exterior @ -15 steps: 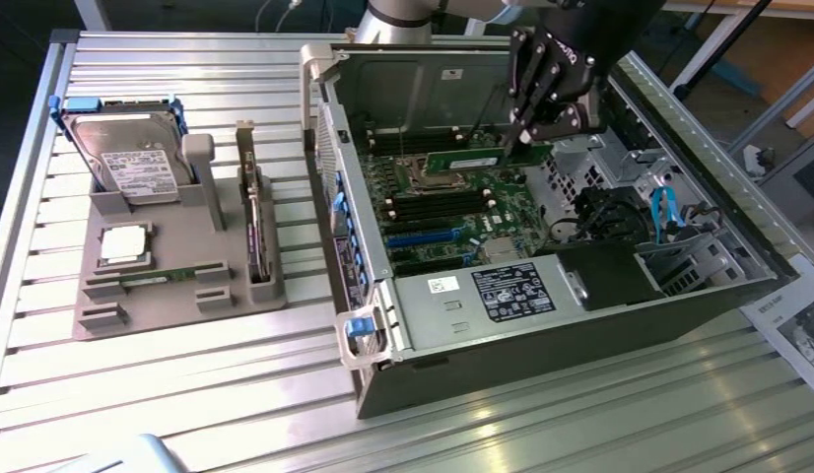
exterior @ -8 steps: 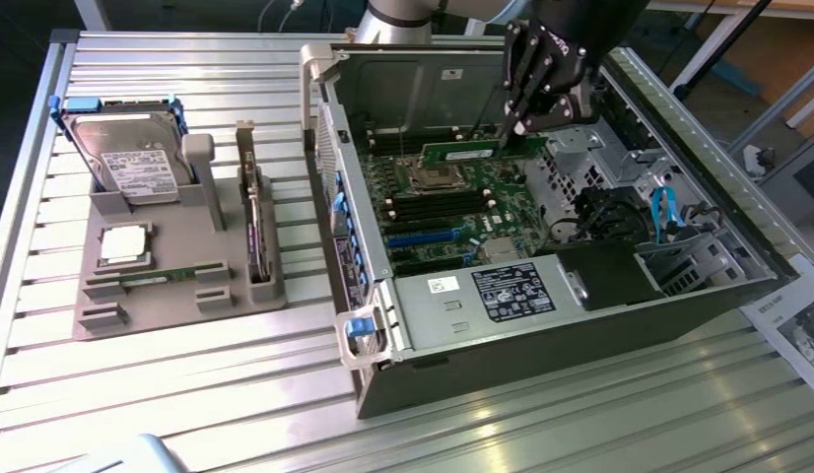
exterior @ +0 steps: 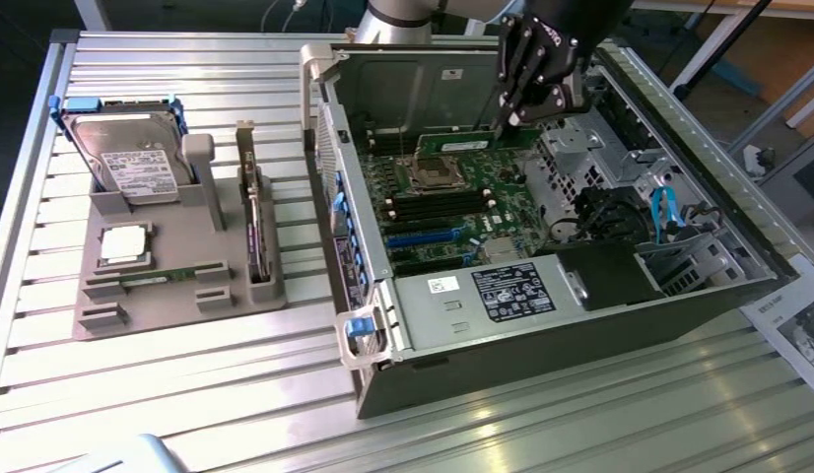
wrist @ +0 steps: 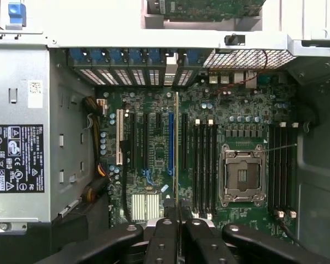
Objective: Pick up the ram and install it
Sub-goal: 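Pick up the ram and move it above insertion slot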
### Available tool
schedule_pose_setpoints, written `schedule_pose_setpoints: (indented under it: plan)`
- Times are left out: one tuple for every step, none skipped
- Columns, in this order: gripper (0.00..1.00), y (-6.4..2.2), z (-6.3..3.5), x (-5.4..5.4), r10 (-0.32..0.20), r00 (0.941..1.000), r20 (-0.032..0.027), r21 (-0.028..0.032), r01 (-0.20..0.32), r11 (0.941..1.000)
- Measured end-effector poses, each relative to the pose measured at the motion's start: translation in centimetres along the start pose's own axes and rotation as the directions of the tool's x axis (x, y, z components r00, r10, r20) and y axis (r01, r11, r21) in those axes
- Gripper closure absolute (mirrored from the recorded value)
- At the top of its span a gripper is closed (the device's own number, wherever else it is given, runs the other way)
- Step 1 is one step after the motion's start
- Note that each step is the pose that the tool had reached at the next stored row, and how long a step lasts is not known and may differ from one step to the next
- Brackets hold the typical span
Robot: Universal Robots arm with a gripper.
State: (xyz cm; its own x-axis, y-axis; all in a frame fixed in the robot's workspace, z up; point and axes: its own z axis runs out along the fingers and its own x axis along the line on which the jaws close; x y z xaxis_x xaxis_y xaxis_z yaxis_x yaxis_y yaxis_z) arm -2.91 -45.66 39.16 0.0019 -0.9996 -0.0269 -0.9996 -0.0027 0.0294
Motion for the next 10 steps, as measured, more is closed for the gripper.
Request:
schedule_pose_setpoints:
  plan:
    - [0.88,0.00,0.01,-0.2,0.000,1.0000,0.0000,0.0000,0.000,1.0000]
    - [0.88,0.00,0.02,-0.3,0.000,1.0000,0.0001,0.0000,0.000,1.0000]
    - [0.88,0.00,0.03,-0.4,0.000,1.0000,0.0002,0.0000,0.000,1.0000]
    - [0.88,-0.01,0.03,-0.6,0.000,1.0000,0.0002,0.0000,0.000,1.0000]
    - [0.88,-0.01,0.04,-0.7,0.000,1.0000,0.0003,0.0000,0.000,1.0000]
    - [0.88,-0.01,0.05,-0.9,0.000,1.0000,0.0003,0.0000,0.000,1.0000]
    - [0.88,-0.01,0.06,-1.1,0.000,1.0000,0.0004,0.0000,0.000,1.0000]
    - [0.88,-0.01,0.07,-1.2,0.000,1.0000,0.0005,0.0000,0.000,1.0000]
    - [0.88,-0.01,0.09,-1.3,0.000,1.0000,0.0006,0.0000,0.000,1.0000]
    - [0.88,-0.01,0.10,-1.6,0.000,1.0000,0.0007,0.0000,0.000,1.0000]
